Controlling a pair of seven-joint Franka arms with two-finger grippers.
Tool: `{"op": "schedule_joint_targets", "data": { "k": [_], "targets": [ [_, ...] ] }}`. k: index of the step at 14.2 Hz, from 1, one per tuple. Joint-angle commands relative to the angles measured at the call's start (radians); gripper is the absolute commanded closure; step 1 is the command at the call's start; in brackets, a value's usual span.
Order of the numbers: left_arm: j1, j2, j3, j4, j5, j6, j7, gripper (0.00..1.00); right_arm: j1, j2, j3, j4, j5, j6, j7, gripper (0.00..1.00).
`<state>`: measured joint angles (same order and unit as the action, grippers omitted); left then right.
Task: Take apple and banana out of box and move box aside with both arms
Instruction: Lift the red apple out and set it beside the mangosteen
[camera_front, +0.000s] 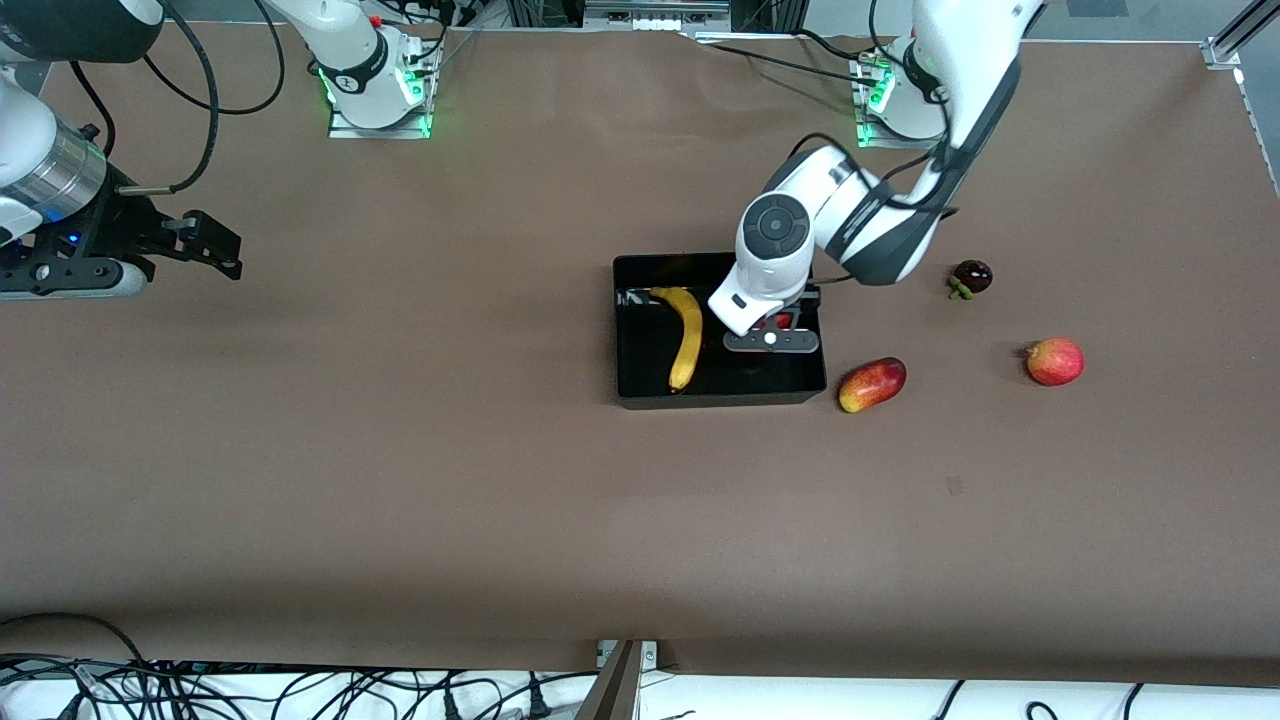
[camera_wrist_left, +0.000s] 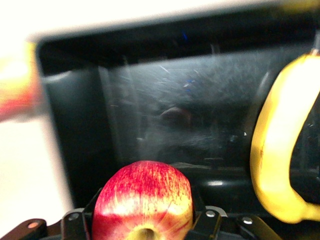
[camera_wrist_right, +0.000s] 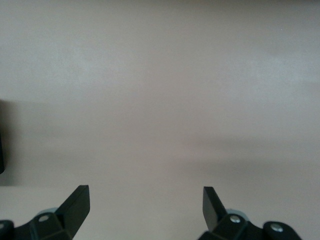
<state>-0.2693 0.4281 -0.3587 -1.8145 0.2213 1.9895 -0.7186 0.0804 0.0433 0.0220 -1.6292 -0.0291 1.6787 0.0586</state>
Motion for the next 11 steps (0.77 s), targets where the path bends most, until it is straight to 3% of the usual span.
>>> {"op": "schedule_joint_targets", "data": {
  "k": [1, 3, 7, 9, 11],
  "targets": [
    [0.051, -0.022, 0.000, 0.183, -0.020, -0.275, 0.104, 0.74, -0.005, 0.003, 0.004, 0.017, 0.012, -0.016, 0.001, 0.00],
    [0.169, -0.032, 0.000, 0.218, -0.030, -0.414, 0.349, 0.73, -0.005, 0.003, 0.004, 0.017, 0.012, -0.016, 0.001, 0.00],
    [0.390, -0.068, 0.000, 0.111, -0.029, -0.460, 0.704, 0.72, -0.005, 0.003, 0.004, 0.017, 0.012, -0.016, 0.001, 0.00],
    [0.439, -0.095, -0.002, -0.024, -0.030, -0.375, 0.784, 0.73, -0.005, 0.003, 0.004, 0.017, 0.012, -0.016, 0.001, 0.00],
    [0.441, -0.173, -0.002, -0.238, -0.039, -0.153, 0.782, 0.73, -0.005, 0.003, 0.004, 0.017, 0.012, -0.016, 0.001, 0.00]
  ]
}}
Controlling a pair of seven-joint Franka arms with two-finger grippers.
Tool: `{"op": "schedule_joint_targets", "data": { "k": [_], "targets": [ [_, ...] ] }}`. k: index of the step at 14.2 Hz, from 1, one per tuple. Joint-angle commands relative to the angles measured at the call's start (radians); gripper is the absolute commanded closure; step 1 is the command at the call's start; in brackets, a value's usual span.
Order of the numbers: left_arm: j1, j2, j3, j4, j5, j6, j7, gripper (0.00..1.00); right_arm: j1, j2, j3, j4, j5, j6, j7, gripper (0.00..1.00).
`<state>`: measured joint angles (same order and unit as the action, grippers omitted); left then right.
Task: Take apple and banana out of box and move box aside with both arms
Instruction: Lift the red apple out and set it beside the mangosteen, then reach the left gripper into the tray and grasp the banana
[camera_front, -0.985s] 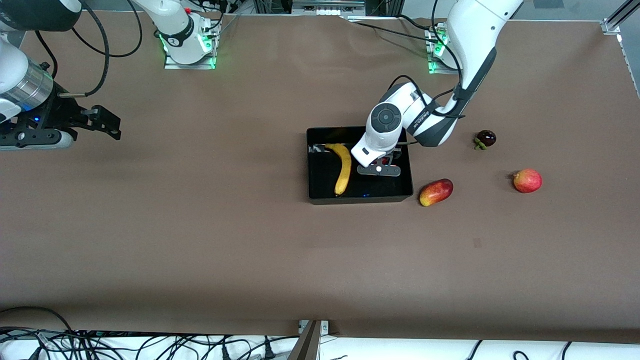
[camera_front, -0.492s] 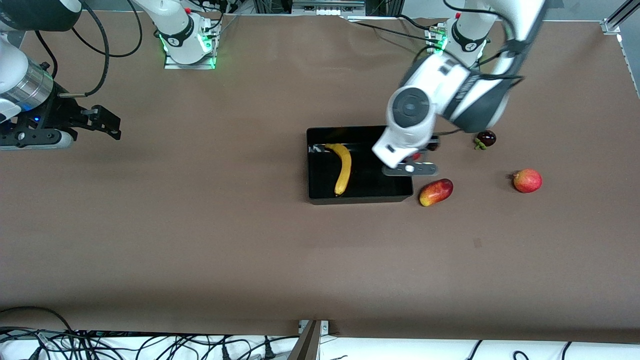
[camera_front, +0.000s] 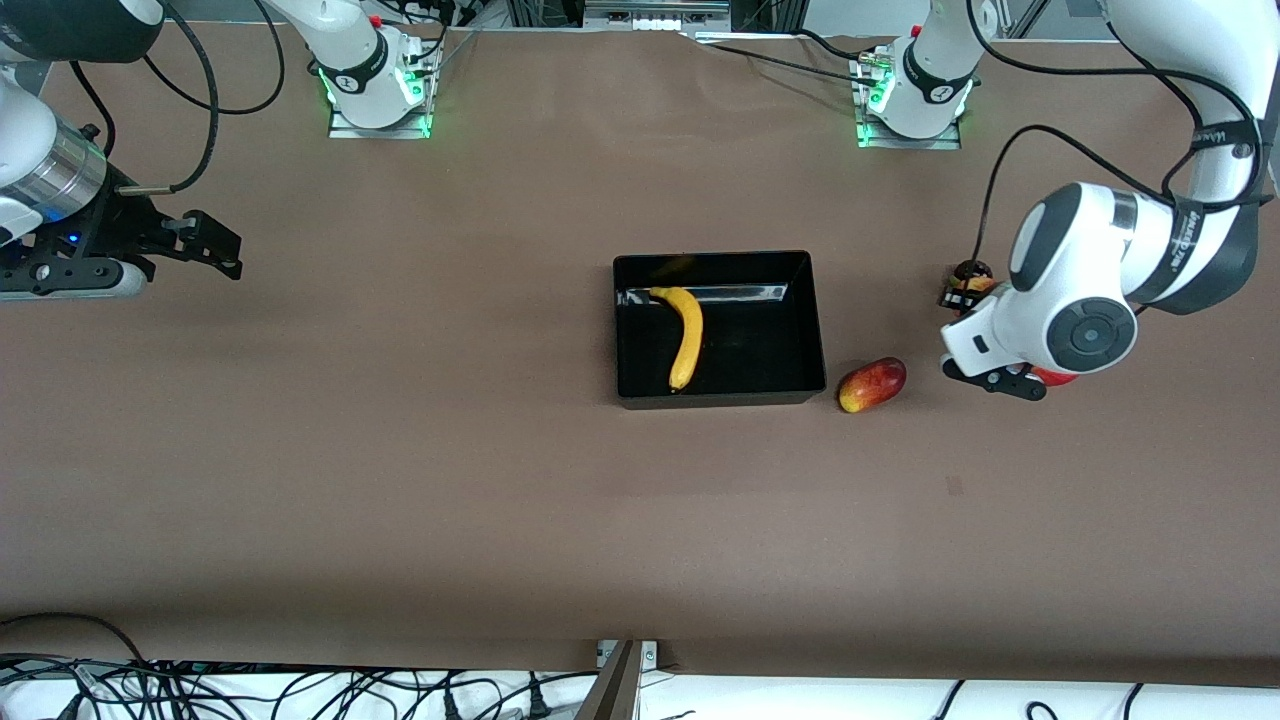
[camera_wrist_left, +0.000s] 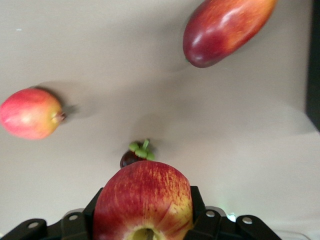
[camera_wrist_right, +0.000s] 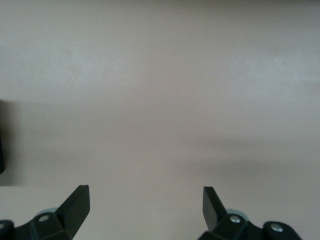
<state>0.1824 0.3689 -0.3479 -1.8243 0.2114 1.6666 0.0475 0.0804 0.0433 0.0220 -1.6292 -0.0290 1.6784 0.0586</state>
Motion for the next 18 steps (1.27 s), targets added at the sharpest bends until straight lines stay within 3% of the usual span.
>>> {"op": "schedule_joint_targets", "data": {
  "k": [1, 4, 6, 8, 12, 16, 18],
  "targets": [
    [0.002, -0.131, -0.013, -0.303, -0.035, 0.255, 0.015, 0.73, -0.005, 0.003, 0.004, 0.017, 0.012, -0.017, 0.001, 0.00],
    [0.020, -0.121, -0.011, -0.496, -0.040, 0.561, 0.014, 0.71, -0.005, 0.003, 0.004, 0.017, 0.012, -0.016, 0.001, 0.00],
    [0.031, -0.081, -0.011, -0.509, -0.041, 0.625, 0.012, 0.65, -0.005, 0.001, 0.004, 0.017, 0.012, -0.016, 0.001, 0.00],
    [0.029, -0.073, -0.011, -0.507, -0.040, 0.633, -0.033, 0.00, -0.005, 0.001, 0.004, 0.017, 0.012, -0.016, 0.001, 0.00],
    [0.019, -0.143, -0.016, -0.445, -0.040, 0.524, -0.041, 0.00, -0.004, 0.000, 0.007, 0.017, 0.012, -0.017, 0.001, 0.00],
    [-0.001, -0.119, -0.127, -0.134, -0.052, 0.173, -0.141, 0.00, -0.004, -0.002, 0.007, 0.017, 0.012, -0.017, 0.001, 0.00],
    [-0.029, -0.097, -0.190, -0.046, -0.127, 0.147, -0.295, 0.00, -0.004, -0.002, 0.007, 0.017, 0.012, -0.017, 0.001, 0.00]
  ]
}}
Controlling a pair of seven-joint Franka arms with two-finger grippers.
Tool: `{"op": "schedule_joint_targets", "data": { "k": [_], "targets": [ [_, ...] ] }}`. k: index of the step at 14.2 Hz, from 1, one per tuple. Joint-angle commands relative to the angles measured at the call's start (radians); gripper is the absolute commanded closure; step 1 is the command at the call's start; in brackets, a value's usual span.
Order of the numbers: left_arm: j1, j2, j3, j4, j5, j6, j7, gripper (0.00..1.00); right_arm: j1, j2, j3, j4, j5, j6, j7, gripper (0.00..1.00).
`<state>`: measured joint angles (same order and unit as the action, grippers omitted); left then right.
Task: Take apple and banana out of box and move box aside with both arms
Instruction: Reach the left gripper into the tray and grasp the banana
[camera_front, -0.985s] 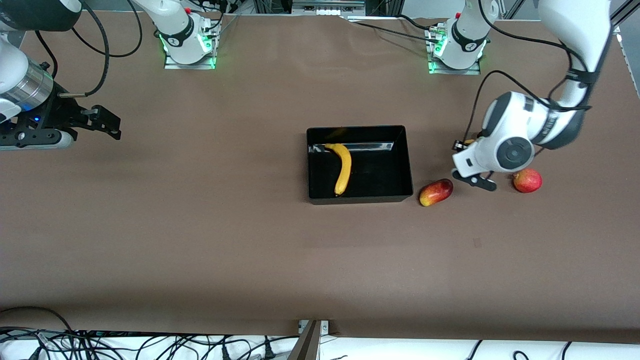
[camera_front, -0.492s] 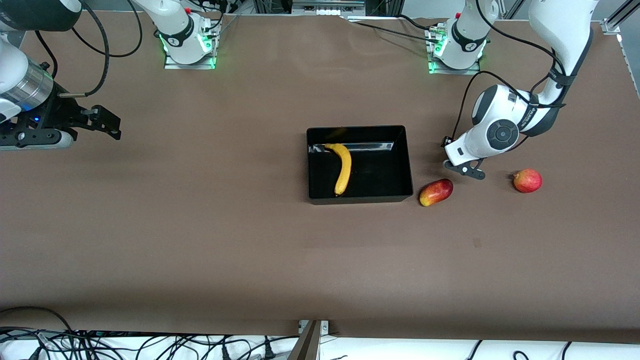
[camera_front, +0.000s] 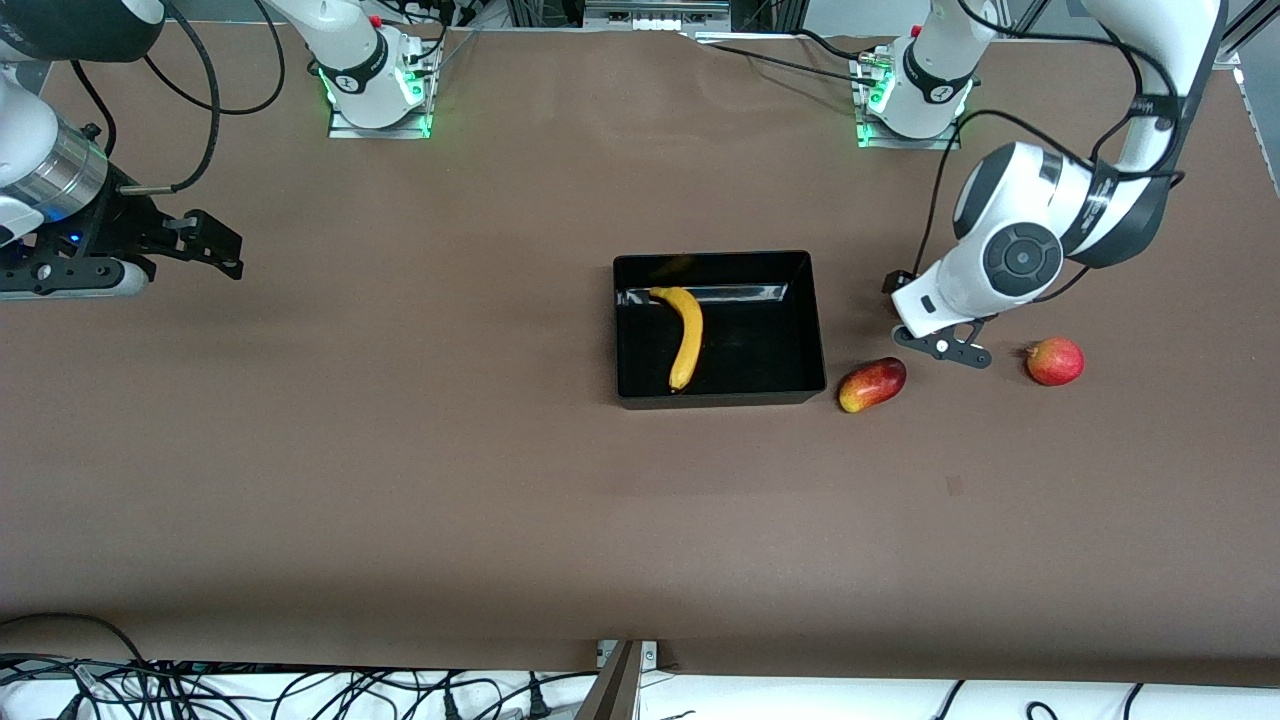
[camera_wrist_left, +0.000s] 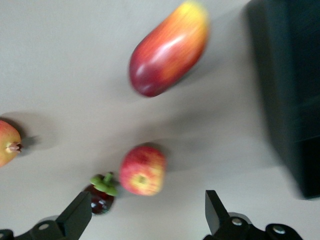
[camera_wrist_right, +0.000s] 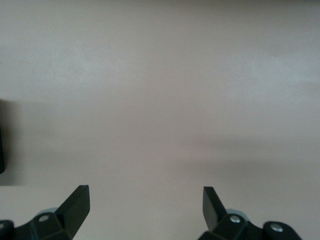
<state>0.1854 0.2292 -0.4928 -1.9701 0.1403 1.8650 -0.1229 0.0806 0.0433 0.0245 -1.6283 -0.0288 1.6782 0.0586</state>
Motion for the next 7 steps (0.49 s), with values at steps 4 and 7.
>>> {"op": "schedule_joint_targets", "data": {
  "k": [4, 7],
  "targets": [
    [-0.235, 0.236, -0.055, 0.333, -0.085, -0.043, -0.488, 0.00, -0.004, -0.002, 0.005, 0.016, 0.012, -0.017, 0.001, 0.00],
    [-0.368, 0.404, -0.049, 0.430, 0.003, 0.067, -0.619, 0.00, -0.004, 0.000, 0.005, 0.016, 0.012, -0.017, 0.001, 0.00]
  ]
}}
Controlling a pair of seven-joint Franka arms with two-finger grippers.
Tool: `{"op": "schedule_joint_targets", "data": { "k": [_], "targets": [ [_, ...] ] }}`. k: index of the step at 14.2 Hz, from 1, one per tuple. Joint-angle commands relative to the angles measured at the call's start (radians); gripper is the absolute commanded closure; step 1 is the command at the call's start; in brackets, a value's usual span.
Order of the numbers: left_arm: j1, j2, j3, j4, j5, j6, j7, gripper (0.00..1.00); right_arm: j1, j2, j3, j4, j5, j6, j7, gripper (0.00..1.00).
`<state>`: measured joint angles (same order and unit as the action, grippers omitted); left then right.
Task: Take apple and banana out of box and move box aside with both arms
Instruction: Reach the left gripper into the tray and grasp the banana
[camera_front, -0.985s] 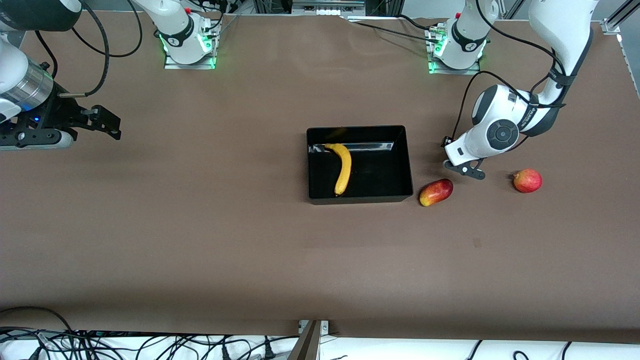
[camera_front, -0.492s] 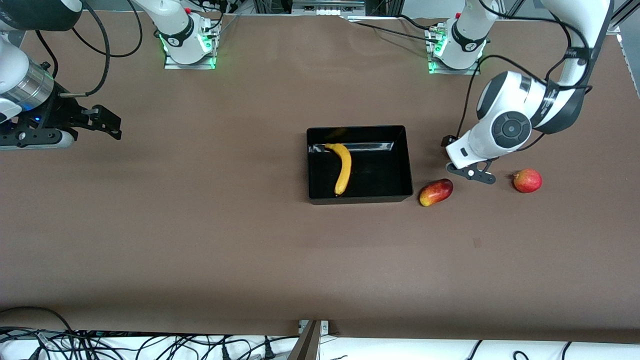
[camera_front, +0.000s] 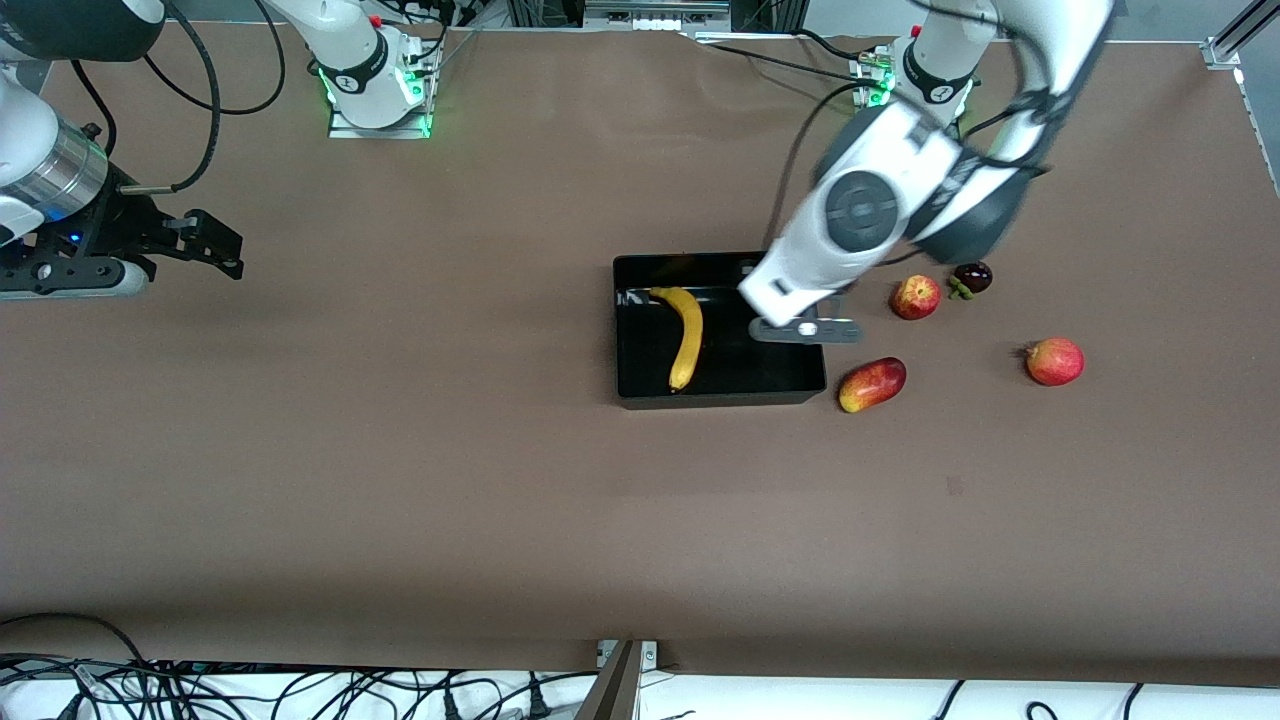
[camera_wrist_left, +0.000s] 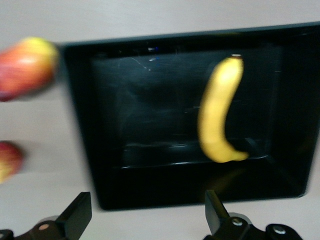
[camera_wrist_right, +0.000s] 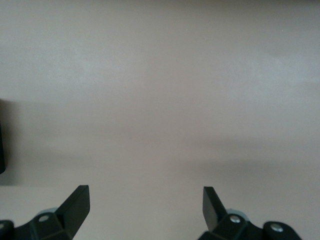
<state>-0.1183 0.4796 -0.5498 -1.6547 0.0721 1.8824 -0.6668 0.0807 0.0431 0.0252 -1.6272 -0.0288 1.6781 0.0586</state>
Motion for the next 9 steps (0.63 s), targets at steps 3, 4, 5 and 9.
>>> {"op": "schedule_joint_targets", "data": {
  "k": [3, 4, 5, 9],
  "targets": [
    [-0.099, 0.236, 0.010, 0.093, 0.126, 0.206, -0.169, 0.00, -0.004, -0.002, 0.005, 0.015, 0.012, -0.017, 0.001, 0.00],
    [-0.113, 0.260, 0.025, 0.087, 0.130, 0.251, -0.183, 0.00, -0.004, -0.002, 0.005, 0.015, 0.012, -0.017, 0.001, 0.00],
    [-0.138, 0.275, 0.046, 0.081, 0.159, 0.274, -0.192, 0.00, -0.004, -0.002, 0.005, 0.015, 0.012, -0.017, 0.001, 0.00],
    [-0.167, 0.367, 0.070, 0.075, 0.202, 0.400, -0.277, 0.00, -0.004, 0.000, 0.005, 0.015, 0.012, -0.017, 0.001, 0.00]
  ]
}}
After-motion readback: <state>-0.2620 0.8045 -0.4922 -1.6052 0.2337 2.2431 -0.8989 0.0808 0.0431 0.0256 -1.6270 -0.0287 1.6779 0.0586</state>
